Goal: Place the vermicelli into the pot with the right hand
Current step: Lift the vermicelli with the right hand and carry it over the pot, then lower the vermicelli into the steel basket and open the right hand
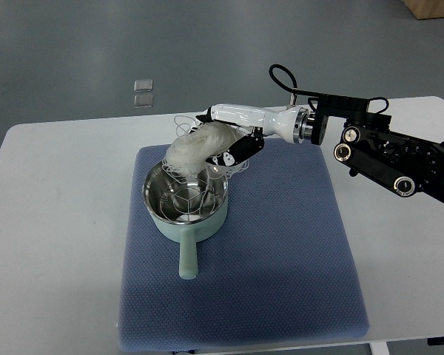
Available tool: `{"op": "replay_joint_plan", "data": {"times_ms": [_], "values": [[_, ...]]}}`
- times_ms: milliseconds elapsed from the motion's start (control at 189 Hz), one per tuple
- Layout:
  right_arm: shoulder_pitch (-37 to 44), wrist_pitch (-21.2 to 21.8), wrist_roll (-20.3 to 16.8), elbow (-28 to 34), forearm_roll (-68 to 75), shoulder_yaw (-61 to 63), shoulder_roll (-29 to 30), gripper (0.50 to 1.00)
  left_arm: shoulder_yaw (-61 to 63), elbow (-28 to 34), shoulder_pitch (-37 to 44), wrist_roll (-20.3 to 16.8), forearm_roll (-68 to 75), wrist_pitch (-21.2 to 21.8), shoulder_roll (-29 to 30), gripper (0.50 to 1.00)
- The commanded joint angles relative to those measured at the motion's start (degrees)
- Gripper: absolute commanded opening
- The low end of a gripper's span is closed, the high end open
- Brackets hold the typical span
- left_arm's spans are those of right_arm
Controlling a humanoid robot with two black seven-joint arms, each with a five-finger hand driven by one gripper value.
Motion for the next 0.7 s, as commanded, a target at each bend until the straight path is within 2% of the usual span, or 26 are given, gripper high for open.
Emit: {"op": "replay_joint_plan", "data": {"times_ms": [0, 186, 313, 414, 509, 610, 694], "values": [[-0.69, -0.15, -0.09, -1.93, -0.07, -0.17, 2.13, 0.562, 0.0, 0.0, 0.0, 0.0, 0.0, 0.0, 0.0, 1.0], [-2.36, -1.03, -2.81, -2.37, -0.07, -0.17, 4.07, 0.596, 0.0, 0.0, 0.0, 0.0, 0.0, 0.0, 0.0, 1.0], [-2.71, -1.12, -2.81, -2.37, -0.07, -0.17, 5.21, 0.674, 0.0, 0.0, 0.0, 0.0, 0.0, 0.0, 0.0, 1.0], [-2.79, -1.56, -2.9, -2.37, -0.07, -0.17, 5.39, 0.69, 0.0, 0.0, 0.0, 0.0, 0.0, 0.0, 0.0, 1.0], [-2.8, -1.65, -3.25, -2.72, -0.07, -0.17, 5.39, 0.748, 0.0, 0.0, 0.0, 0.0, 0.0, 0.0, 0.0, 1.0], [-2.79, -1.65, -3.25, -3.16, -0.07, -0.17, 5.56, 0.758, 0.0, 0.0, 0.0, 0.0, 0.0, 0.0, 0.0, 1.0], [-2.79, -1.65, -3.25, -3.16, 0.02, -0.17, 5.56, 0.809, 0.0, 0.0, 0.0, 0.0, 0.0, 0.0, 0.0, 1.0]]}}
